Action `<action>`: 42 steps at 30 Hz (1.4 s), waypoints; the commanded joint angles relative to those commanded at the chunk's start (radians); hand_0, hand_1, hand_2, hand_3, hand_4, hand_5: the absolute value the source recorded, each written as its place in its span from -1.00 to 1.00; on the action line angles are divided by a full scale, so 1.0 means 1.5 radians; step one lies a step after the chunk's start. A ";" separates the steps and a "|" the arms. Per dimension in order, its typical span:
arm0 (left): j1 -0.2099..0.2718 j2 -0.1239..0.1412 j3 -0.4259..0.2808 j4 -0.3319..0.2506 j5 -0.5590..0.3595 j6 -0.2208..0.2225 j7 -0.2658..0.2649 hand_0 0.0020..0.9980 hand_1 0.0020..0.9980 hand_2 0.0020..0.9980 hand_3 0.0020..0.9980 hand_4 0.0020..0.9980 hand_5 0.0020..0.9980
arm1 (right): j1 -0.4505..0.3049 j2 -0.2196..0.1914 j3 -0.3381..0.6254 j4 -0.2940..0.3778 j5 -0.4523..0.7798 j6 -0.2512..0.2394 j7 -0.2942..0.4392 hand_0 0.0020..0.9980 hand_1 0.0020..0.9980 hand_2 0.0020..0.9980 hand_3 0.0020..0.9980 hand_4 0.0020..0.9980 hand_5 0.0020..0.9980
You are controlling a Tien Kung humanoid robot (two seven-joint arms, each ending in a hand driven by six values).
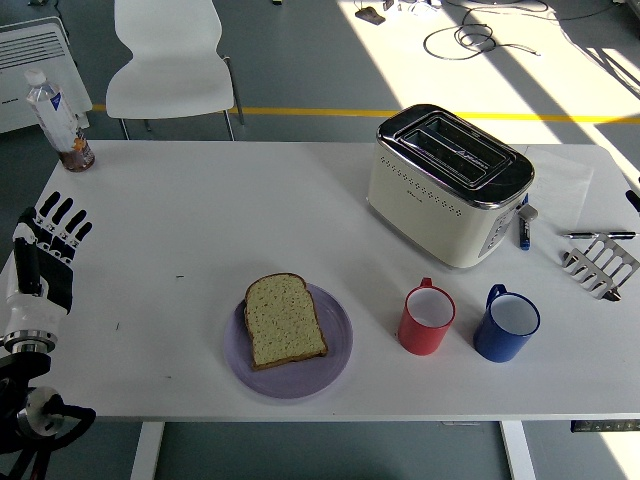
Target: Push plate across desktop,pick up the break from the machine,place the break in the plate
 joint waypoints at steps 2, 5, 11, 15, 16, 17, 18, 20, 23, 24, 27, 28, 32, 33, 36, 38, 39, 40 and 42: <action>-0.001 0.001 0.000 0.000 0.000 0.000 0.000 0.61 0.65 0.77 0.71 0.02 1.00 | 0.002 0.001 0.001 0.001 -0.001 0.003 -0.002 0.65 0.61 0.70 0.68 0.12 0.18; -0.003 0.002 0.001 0.000 0.000 0.000 0.000 0.61 0.65 0.76 0.71 0.02 1.00 | 0.003 0.003 0.003 0.000 -0.002 0.006 -0.003 0.70 0.64 0.72 0.71 0.13 0.22; -0.004 0.005 0.002 0.001 -0.001 0.000 0.000 0.61 0.65 0.77 0.71 0.03 1.00 | 0.004 0.005 0.004 -0.002 -0.002 0.011 -0.005 0.72 0.65 0.74 0.72 0.14 0.26; -0.005 0.006 0.003 0.001 -0.002 0.000 -0.001 0.61 0.65 0.77 0.71 0.03 1.00 | 0.005 0.006 0.004 -0.003 -0.001 0.014 -0.005 0.73 0.65 0.75 0.72 0.16 0.29; -0.005 0.006 0.003 0.002 -0.002 -0.001 -0.001 0.61 0.65 0.77 0.71 0.03 1.00 | 0.006 0.006 0.004 -0.003 0.000 0.015 -0.005 0.73 0.65 0.75 0.72 0.16 0.29; -0.005 0.006 0.004 0.002 -0.002 -0.001 -0.001 0.61 0.65 0.77 0.71 0.03 1.00 | 0.006 0.006 0.005 -0.003 0.000 0.015 -0.005 0.73 0.65 0.75 0.72 0.16 0.29; -0.005 0.006 0.003 0.002 -0.002 -0.001 -0.001 0.61 0.65 0.77 0.71 0.03 1.00 | 0.006 0.006 0.004 -0.003 0.001 0.016 -0.005 0.73 0.65 0.75 0.72 0.16 0.29; -0.006 0.005 -0.001 0.002 -0.004 0.000 -0.002 0.61 0.65 0.77 0.71 0.03 1.00 | 0.010 0.007 0.003 -0.004 0.001 0.016 -0.005 0.73 0.65 0.75 0.72 0.16 0.29; -0.008 0.004 -0.003 0.002 -0.004 0.000 -0.002 0.62 0.65 0.77 0.71 0.03 1.00 | 0.013 0.006 0.002 -0.004 0.002 0.018 -0.006 0.74 0.66 0.75 0.72 0.17 0.34; -0.010 0.004 -0.005 0.002 -0.004 0.000 -0.002 0.62 0.65 0.77 0.71 0.03 1.00 | 0.015 0.007 0.003 -0.004 0.002 0.018 -0.006 0.74 0.66 0.75 0.72 0.17 0.34; -0.013 0.003 -0.008 0.003 -0.005 0.000 -0.002 0.62 0.65 0.77 0.71 0.03 1.00 | 0.019 0.008 0.002 -0.004 0.001 0.021 -0.007 0.75 0.66 0.76 0.73 0.19 0.37; -0.014 0.003 -0.009 0.003 -0.005 0.000 -0.002 0.62 0.65 0.77 0.71 0.03 1.00 | 0.020 0.008 0.002 -0.003 0.001 0.022 -0.007 0.75 0.66 0.76 0.73 0.19 0.37; -0.014 0.002 -0.013 0.002 -0.005 0.000 -0.002 0.62 0.65 0.77 0.71 0.03 1.00 | 0.022 0.010 0.001 -0.003 0.003 0.025 -0.008 0.75 0.66 0.76 0.73 0.19 0.37; -0.015 0.002 -0.013 0.002 -0.005 0.000 -0.002 0.62 0.65 0.77 0.71 0.03 1.00 | 0.023 0.010 0.001 -0.003 0.004 0.025 -0.008 0.75 0.66 0.76 0.73 0.19 0.40; -0.017 0.003 -0.014 0.002 -0.005 0.000 -0.003 0.62 0.65 0.77 0.71 0.03 1.00 | 0.022 0.010 0.002 -0.004 0.009 0.026 -0.008 0.75 0.66 0.76 0.73 0.19 0.40; -0.017 0.004 -0.013 0.002 -0.005 0.001 -0.003 0.62 0.65 0.77 0.71 0.03 1.00 | 0.021 0.010 0.003 -0.004 0.012 0.027 -0.008 0.75 0.66 0.76 0.73 0.19 0.40; -0.017 0.004 -0.012 0.003 -0.005 0.001 -0.003 0.62 0.66 0.77 0.71 0.03 1.00 | 0.021 0.010 0.003 -0.004 0.012 0.027 -0.008 0.75 0.66 0.76 0.73 0.20 0.44; -0.016 0.004 -0.012 0.003 -0.005 0.001 -0.003 0.62 0.66 0.77 0.71 0.03 1.00 | 0.021 0.011 0.003 -0.005 0.013 0.027 -0.008 0.75 0.66 0.76 0.73 0.20 0.44; -0.015 0.004 -0.012 0.003 -0.005 0.001 -0.003 0.62 0.66 0.77 0.71 0.03 1.00 | 0.021 0.011 0.003 -0.004 0.015 0.027 -0.008 0.75 0.66 0.76 0.73 0.20 0.44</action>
